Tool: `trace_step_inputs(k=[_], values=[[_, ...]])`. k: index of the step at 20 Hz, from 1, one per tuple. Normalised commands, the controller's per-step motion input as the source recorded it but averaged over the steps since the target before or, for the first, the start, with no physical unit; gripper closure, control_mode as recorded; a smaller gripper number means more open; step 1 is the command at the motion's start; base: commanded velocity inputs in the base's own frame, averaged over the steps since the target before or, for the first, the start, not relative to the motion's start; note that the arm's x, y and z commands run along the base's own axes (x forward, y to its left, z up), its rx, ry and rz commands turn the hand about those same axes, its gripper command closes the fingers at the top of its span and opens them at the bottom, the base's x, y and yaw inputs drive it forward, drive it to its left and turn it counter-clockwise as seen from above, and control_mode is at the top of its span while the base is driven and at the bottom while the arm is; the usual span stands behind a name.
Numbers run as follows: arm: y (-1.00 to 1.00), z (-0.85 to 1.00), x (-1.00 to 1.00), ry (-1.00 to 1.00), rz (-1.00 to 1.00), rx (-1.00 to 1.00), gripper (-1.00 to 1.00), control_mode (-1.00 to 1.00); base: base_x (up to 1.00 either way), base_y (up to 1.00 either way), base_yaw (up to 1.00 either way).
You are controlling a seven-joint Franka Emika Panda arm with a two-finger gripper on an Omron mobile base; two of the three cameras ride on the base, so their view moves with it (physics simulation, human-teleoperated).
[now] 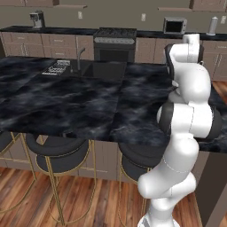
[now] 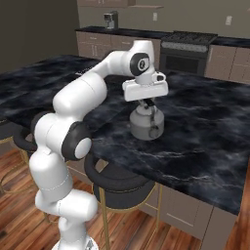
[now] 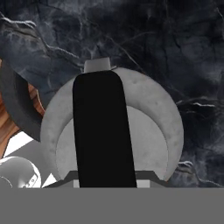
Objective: The kettle is done boiling. Turn off the stove, then wait for 300 timesteps before moving the kettle to the dining table.
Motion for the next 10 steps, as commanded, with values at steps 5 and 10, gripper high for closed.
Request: trace_step_inputs(k=[5, 10], values=[[0.00, -0.01, 0.09, 0.00, 0.00, 0.00, 1.00, -1.00, 0.01, 0.00, 0.00], [0.00, -0.11, 0.26, 0.00, 0.00, 0.00, 1.00, -1.00, 0.00, 0.00, 0.00]])
